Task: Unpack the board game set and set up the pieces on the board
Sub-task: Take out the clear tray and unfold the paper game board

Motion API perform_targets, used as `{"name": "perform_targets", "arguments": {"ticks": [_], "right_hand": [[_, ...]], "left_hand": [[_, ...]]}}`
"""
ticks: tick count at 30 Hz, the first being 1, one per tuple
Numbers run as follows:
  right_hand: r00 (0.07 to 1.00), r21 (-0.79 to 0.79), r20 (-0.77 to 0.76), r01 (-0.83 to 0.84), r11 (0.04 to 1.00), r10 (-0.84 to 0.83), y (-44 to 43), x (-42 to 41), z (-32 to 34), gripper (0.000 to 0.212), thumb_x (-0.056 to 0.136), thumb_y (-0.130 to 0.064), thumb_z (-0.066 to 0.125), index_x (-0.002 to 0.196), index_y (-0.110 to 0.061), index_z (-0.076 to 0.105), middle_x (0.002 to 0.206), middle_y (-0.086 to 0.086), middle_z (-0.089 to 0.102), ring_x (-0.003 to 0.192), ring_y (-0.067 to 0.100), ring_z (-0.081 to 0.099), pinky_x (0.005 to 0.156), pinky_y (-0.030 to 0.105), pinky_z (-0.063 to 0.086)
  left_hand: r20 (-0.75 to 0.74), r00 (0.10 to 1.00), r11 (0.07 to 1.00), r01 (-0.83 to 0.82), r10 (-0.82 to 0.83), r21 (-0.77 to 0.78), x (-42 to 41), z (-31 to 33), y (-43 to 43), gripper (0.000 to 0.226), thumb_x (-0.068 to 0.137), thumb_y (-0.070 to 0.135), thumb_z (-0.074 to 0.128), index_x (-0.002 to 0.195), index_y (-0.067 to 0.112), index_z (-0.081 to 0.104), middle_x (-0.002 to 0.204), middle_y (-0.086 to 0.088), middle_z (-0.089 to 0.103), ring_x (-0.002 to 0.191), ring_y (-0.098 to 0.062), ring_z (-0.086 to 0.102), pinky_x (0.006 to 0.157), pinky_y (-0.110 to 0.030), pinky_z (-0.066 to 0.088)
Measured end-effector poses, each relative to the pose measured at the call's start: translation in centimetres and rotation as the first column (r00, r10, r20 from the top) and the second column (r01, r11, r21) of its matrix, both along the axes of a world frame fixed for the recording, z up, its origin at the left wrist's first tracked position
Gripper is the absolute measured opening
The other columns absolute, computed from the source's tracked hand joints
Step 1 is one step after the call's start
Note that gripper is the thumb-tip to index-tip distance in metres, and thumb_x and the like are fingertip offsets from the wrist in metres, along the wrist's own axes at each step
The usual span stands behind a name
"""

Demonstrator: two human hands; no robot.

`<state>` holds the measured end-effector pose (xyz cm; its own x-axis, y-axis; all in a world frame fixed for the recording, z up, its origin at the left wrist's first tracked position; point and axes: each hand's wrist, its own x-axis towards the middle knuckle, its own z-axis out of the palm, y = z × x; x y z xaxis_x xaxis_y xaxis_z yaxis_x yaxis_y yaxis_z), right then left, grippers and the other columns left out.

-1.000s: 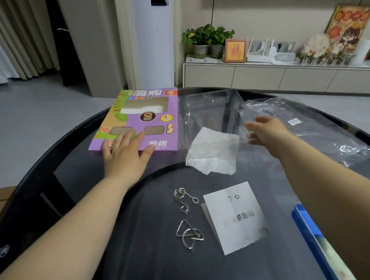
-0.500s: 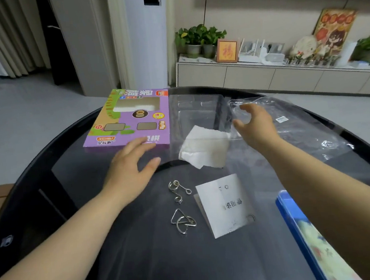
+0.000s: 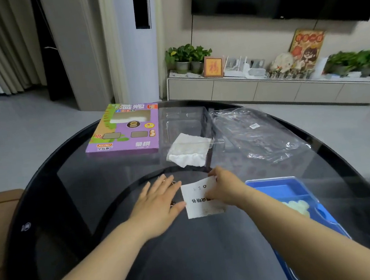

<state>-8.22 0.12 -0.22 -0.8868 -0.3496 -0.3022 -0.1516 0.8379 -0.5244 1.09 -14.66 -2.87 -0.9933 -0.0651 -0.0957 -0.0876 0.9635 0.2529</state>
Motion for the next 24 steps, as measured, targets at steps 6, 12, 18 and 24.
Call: {"name": "perform_targets", "arguments": {"ticks": [6, 12, 18, 24], "right_hand": [[0.969, 0.129, -0.24, 0.096, 0.987, -0.062, 1.3, -3.2, 0.9, 0.033, 0.087, -0.006, 0.043, 0.118, -0.014, 0.048, 0.121, 0.008, 0.058, 0.113, 0.028, 0.052, 0.093, 0.033, 0.038], [0.953, 0.106, -0.257, 0.195, 0.975, -0.162, 2.1, -7.4, 1.5, 0.029, 0.086, -0.004, 0.044, 0.112, -0.014, 0.054, 0.115, 0.008, 0.062, 0.107, 0.029, 0.054, 0.093, 0.035, 0.039], [0.958, -0.101, -0.184, 0.205, 0.974, -0.221, 4.5, -7.8, 2.0, 0.046, 0.087, -0.017, 0.056, 0.13, -0.011, 0.042, 0.126, 0.01, 0.055, 0.112, 0.028, 0.053, 0.094, 0.036, 0.041], [0.948, -0.198, -0.169, 0.235, 0.952, -0.269, 11.7, -3.1, 3.2, 0.031, 0.086, -0.009, 0.057, 0.117, -0.004, 0.056, 0.119, 0.012, 0.059, 0.094, 0.022, 0.055, 0.059, 0.017, 0.036]], "left_hand": [[-0.011, 0.999, 0.999, -0.034, 0.034, -0.031, -2.7, 0.1, -1.0, 0.049, 0.099, 0.035, 0.019, 0.146, 0.024, 0.007, 0.155, 0.005, -0.006, 0.141, -0.011, -0.012, 0.113, -0.031, -0.008], [-0.063, 0.994, 0.994, -0.094, 0.091, -0.054, -5.5, 0.1, -3.0, 0.046, 0.1, 0.028, 0.019, 0.145, 0.024, 0.012, 0.155, 0.005, 0.001, 0.142, -0.011, -0.006, 0.113, -0.031, -0.006], [-0.334, 0.935, 0.993, -0.119, 0.118, 0.017, -5.1, -0.3, -3.0, 0.041, 0.099, 0.025, 0.027, 0.14, 0.02, 0.033, 0.15, 0.004, 0.024, 0.141, -0.01, 0.009, 0.111, -0.024, -0.004], [-0.473, 0.85, 0.936, -0.064, 0.233, 0.347, -1.3, 0.5, 1.7, 0.033, 0.09, 0.022, 0.043, 0.109, 0.007, 0.066, 0.118, -0.005, 0.062, 0.113, -0.017, 0.052, 0.1, -0.016, 0.019]]}}
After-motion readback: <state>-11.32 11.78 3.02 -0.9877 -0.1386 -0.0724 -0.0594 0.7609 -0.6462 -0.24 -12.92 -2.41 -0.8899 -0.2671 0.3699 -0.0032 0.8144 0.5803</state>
